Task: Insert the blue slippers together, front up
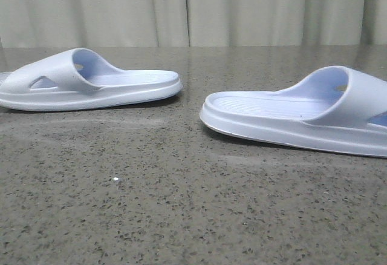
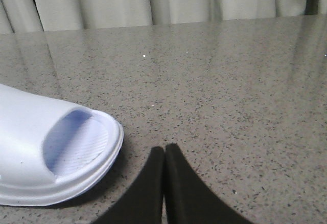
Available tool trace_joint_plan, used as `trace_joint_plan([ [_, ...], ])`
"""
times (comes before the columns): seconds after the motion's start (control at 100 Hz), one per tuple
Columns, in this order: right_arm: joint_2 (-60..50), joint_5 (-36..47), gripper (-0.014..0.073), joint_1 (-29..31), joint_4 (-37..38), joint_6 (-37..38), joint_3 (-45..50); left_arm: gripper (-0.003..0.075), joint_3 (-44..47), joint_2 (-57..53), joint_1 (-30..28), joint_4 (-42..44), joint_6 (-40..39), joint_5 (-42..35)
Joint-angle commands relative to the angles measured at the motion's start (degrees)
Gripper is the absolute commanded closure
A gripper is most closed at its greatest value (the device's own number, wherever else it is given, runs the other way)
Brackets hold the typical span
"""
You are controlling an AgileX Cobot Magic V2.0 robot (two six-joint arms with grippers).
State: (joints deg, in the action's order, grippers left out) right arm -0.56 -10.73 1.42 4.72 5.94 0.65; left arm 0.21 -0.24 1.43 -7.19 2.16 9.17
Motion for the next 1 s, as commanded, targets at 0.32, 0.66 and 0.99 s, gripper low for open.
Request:
trace_joint_plan([
  [0.32,-1.27,4.8,0.0673,0.2,0.71,-0.06,1.22,0.0705,0.52,-1.64,0.51,-0.29,0.08,-4.97],
  [0.66,-1.27,4.8,0.0673,0.2,0.71,-0.06,1.22,0.0705,0.52,-1.64,0.51,-0.29,0.08,-5.59],
  [0.99,-1.27,10.73,0.0673,0.2,0.71,-0.06,1.17,0.0705,0.52,-1.64,0.51,-0.39,0.08,-5.59],
])
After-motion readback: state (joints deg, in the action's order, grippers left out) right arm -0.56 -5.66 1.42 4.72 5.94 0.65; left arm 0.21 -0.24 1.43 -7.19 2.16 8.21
